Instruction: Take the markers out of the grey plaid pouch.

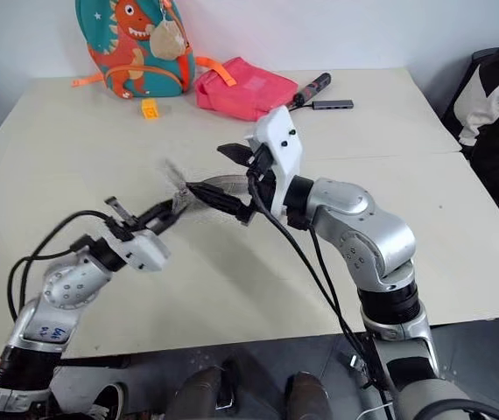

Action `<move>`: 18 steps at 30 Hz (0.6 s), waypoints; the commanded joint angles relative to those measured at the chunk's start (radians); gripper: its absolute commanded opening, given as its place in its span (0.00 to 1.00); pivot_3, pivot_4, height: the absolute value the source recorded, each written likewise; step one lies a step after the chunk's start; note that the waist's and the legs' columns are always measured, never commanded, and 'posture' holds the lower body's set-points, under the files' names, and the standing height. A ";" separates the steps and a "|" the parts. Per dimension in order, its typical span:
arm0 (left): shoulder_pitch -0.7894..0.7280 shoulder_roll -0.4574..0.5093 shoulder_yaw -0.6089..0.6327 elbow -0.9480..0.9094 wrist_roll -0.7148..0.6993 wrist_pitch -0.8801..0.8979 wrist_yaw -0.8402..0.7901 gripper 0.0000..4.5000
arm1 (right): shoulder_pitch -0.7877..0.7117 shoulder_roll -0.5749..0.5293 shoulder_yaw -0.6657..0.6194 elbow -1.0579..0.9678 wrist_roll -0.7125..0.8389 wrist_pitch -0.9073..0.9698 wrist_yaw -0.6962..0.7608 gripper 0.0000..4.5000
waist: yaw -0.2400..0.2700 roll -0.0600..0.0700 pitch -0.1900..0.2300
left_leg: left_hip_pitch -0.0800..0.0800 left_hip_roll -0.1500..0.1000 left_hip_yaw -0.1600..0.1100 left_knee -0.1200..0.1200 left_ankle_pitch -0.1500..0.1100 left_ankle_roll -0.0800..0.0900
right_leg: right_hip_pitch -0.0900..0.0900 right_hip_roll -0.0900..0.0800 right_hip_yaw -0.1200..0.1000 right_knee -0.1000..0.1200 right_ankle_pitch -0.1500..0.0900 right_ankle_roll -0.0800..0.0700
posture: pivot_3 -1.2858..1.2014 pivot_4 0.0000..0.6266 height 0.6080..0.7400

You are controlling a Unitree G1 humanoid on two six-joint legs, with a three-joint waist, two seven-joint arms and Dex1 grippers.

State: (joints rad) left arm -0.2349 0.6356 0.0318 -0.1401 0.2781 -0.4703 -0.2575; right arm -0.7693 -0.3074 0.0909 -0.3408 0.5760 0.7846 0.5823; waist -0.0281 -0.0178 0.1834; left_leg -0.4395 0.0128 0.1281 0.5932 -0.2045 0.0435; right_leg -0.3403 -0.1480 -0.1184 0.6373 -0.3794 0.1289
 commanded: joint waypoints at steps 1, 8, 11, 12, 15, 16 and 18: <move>0.010 -0.026 -0.035 -0.035 0.023 -0.033 0.001 0.00 | -0.024 0.003 0.009 -0.013 -0.011 -0.017 -0.001 0.99 | 0.000 0.000 0.000 | 0.000 0.000 0.000 0.000 0.000 0.000 | 0.000 0.000 0.000 0.000 0.000 0.000 | 0.52 0.24 1.00; 0.066 -0.107 -0.085 -0.049 0.031 0.007 -0.003 0.00 | 0.006 -0.009 0.018 -0.051 0.028 0.095 -0.010 0.99 | 0.001 0.000 0.000 | 0.000 0.000 0.000 0.001 0.000 0.000 | 0.000 0.000 0.000 0.001 0.000 0.000 | 0.52 0.24 1.00; 0.062 -0.114 -0.075 -0.042 0.019 0.016 -0.007 0.00 | 0.026 0.005 -0.008 -0.071 0.092 0.163 -0.012 0.99 | 0.001 0.000 0.000 | 0.000 0.000 -0.001 0.001 0.001 0.000 | 0.000 0.000 0.000 0.002 0.000 0.000 | 0.52 0.24 1.00; 0.061 -0.113 -0.073 -0.040 0.020 0.017 -0.008 0.00 | 0.026 0.012 -0.018 -0.073 0.108 0.179 -0.020 0.99 | 0.001 0.000 0.000 | 0.000 0.000 -0.001 0.001 0.001 0.000 | 0.000 0.000 0.000 0.002 0.000 0.000 | 0.52 0.24 1.00; 0.067 -0.118 -0.071 -0.042 0.015 0.023 -0.008 0.00 | 0.016 0.021 -0.040 -0.080 0.151 0.232 -0.045 0.99 | 0.001 0.000 0.000 | 0.000 0.000 -0.001 0.001 0.001 0.000 | 0.000 0.000 0.000 0.002 0.000 0.000 | 0.52 0.24 1.00; 0.070 -0.119 -0.071 -0.045 0.015 0.024 -0.008 0.00 | 0.009 0.035 -0.057 -0.071 0.161 0.244 -0.071 0.99 | 0.001 0.000 0.000 | 0.000 0.000 -0.001 0.001 0.001 0.000 | 0.000 0.000 0.000 0.002 0.000 0.000 | 0.52 0.24 1.00; 0.076 -0.125 -0.067 -0.051 0.010 0.030 -0.003 0.00 | -0.006 0.050 -0.081 -0.042 0.157 0.265 -0.122 0.99 | 0.001 0.000 0.000 | 0.000 0.000 -0.001 0.001 0.001 0.000 | 0.000 0.000 0.000 0.002 0.000 0.000 | 0.52 0.24 1.00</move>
State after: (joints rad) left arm -0.1671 0.5174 -0.0544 -0.1479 0.3095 -0.4414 -0.2655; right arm -0.7484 -0.2666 0.0481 -0.3709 0.7148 1.0374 0.4993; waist -0.0270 -0.0178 0.1834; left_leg -0.4394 0.0131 0.1271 0.5943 -0.2034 0.0437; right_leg -0.3403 -0.1481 -0.1186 0.6397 -0.3793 0.1289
